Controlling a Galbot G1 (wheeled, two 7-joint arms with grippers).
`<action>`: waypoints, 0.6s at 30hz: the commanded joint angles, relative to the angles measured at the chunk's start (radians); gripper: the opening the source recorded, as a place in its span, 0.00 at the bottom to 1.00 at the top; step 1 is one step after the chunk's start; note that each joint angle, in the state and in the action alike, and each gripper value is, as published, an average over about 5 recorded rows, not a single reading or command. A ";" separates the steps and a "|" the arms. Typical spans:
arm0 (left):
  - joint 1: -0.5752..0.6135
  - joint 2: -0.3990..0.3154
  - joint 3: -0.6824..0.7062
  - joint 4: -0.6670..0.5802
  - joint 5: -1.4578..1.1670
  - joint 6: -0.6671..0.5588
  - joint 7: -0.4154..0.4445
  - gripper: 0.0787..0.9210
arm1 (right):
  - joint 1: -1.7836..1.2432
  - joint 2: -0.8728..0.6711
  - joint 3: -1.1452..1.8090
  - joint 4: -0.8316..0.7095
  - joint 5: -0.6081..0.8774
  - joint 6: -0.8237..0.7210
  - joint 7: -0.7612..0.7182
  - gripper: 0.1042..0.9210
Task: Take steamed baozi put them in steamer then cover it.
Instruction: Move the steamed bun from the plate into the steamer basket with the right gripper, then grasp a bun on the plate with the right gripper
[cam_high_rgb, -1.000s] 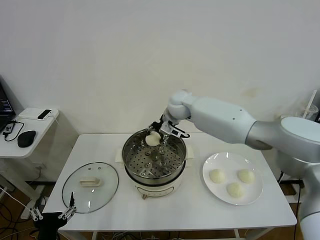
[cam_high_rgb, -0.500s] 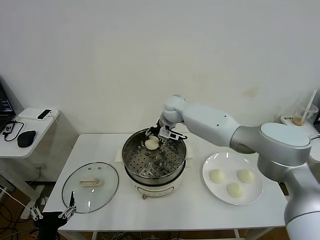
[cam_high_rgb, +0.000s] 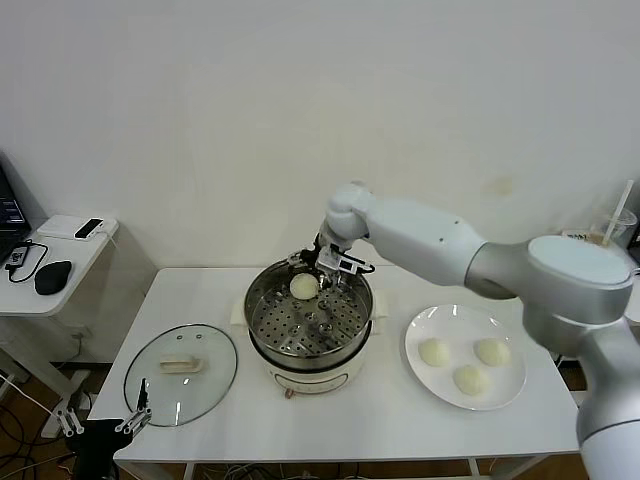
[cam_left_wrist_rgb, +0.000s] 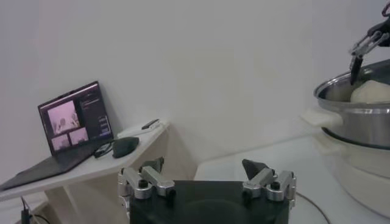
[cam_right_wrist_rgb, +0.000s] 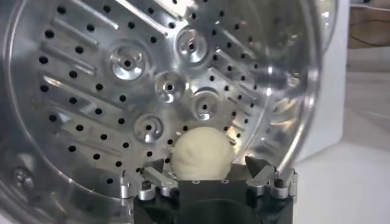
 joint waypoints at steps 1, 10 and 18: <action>-0.016 0.014 -0.003 -0.007 -0.022 0.014 0.006 0.88 | 0.177 -0.219 -0.032 0.292 0.298 -0.391 -0.126 0.88; -0.053 0.049 -0.005 -0.013 -0.035 0.035 0.018 0.88 | 0.141 -0.580 0.085 0.470 0.331 -0.655 -0.131 0.88; -0.080 0.067 0.001 0.004 -0.037 0.043 0.021 0.88 | -0.139 -0.823 0.303 0.569 0.219 -0.704 -0.133 0.88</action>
